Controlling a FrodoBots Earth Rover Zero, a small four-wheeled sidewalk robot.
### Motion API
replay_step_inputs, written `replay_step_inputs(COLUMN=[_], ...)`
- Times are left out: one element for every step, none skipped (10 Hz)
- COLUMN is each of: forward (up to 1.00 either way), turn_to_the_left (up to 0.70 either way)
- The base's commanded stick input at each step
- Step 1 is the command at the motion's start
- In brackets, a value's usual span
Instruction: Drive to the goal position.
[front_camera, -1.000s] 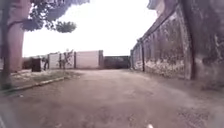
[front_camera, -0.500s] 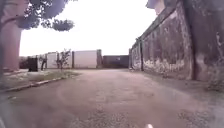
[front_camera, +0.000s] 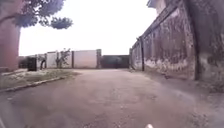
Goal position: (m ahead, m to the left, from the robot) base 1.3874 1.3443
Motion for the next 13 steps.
replay_step_inputs(forward=[0.30,0.30,0.30,0.30,0.30,0.30,0.30,0.30,0.30,0.30,0.30,0.30,0.30], turn_to_the_left=[0.00,0.00,0.00,0.00,0.00,0.00,0.00,0.00,0.00,0.00,0.00,0.00,0.00])
